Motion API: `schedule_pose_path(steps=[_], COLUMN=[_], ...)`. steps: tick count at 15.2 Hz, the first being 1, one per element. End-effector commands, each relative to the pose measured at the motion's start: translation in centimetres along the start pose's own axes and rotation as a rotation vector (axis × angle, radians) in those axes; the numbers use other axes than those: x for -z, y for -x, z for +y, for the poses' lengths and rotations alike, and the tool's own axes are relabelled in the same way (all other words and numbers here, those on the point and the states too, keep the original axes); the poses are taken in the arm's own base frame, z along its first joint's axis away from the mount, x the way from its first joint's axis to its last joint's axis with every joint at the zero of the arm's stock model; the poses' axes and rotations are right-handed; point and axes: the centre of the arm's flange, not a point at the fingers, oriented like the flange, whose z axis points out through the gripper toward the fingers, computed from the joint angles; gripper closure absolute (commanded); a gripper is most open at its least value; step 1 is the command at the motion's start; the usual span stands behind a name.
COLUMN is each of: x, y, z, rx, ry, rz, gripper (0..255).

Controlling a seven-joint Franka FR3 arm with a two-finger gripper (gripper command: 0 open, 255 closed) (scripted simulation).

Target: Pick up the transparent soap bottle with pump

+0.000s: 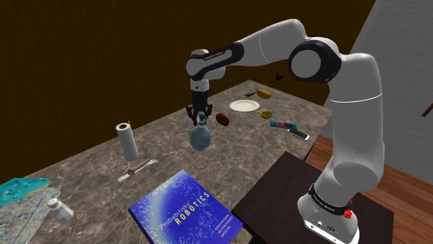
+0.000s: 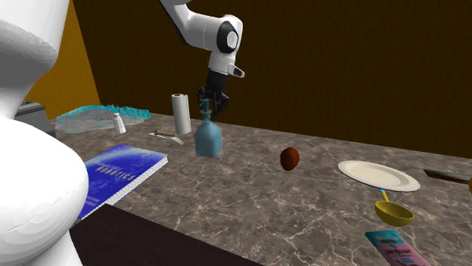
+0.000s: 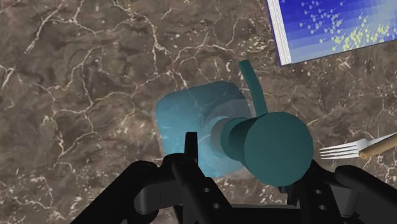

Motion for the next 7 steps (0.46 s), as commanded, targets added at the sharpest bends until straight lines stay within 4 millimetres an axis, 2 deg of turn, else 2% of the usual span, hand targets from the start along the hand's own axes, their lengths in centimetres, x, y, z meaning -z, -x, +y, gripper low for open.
schedule_pose_path(steps=[1,5,7], x=[1.1,3.1,3.1], y=[0.4,1.0,1.0], z=[-0.2,-0.5,-0.5], rx=[0.000,0.000,0.000], ry=[0.000,0.000,0.000], rz=[0.000,0.000,0.000], gripper=[255,255,255])
